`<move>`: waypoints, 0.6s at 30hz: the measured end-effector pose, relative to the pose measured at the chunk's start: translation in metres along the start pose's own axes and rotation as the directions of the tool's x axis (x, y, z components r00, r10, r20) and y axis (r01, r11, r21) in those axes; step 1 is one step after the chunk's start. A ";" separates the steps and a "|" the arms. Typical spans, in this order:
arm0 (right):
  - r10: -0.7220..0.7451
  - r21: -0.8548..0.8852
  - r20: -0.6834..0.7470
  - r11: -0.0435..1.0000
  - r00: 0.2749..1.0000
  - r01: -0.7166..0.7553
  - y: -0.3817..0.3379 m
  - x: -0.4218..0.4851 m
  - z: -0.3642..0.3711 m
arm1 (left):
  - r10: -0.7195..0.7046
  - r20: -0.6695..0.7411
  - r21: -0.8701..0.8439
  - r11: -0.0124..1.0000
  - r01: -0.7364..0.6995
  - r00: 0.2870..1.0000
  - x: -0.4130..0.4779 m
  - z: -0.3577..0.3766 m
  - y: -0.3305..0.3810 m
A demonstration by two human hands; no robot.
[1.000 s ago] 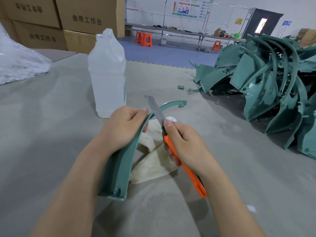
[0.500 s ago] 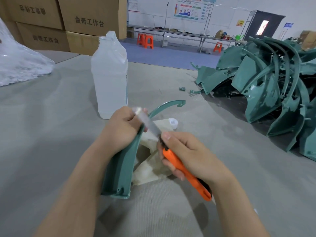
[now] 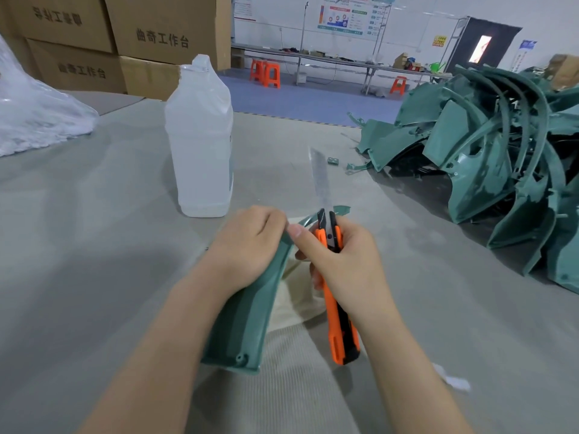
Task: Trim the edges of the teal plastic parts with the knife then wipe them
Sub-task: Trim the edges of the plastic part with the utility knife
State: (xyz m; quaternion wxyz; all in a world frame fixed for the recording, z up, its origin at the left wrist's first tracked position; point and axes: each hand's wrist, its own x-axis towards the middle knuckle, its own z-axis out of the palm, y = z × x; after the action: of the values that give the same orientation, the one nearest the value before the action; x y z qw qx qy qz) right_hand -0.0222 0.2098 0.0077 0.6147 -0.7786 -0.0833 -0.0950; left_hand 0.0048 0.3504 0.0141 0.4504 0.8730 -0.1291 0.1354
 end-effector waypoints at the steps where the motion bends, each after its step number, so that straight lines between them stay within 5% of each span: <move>1: 0.010 -0.003 -0.009 1.000 1.000 -0.010 -0.001 0.000 0.001 | 0.010 -0.005 0.012 1.000 -0.010 1.000 -0.001 0.002 0.001; 12: 0.175 0.211 -0.065 0.965 0.982 -0.158 -0.001 0.008 -0.019 | -0.046 -0.037 0.026 0.999 0.047 0.998 -0.001 0.005 0.002; 18: 0.175 0.034 -0.229 0.985 0.958 -0.172 0.013 0.017 -0.036 | -0.078 -0.030 0.045 0.996 0.080 0.996 -0.001 0.003 0.004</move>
State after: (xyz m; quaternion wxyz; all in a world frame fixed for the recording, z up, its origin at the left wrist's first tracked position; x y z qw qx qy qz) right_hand -0.0045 0.1715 0.0076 0.6316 -0.7622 0.0566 -0.1301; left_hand 0.0033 0.3453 0.0152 0.4371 0.8855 -0.0849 0.1327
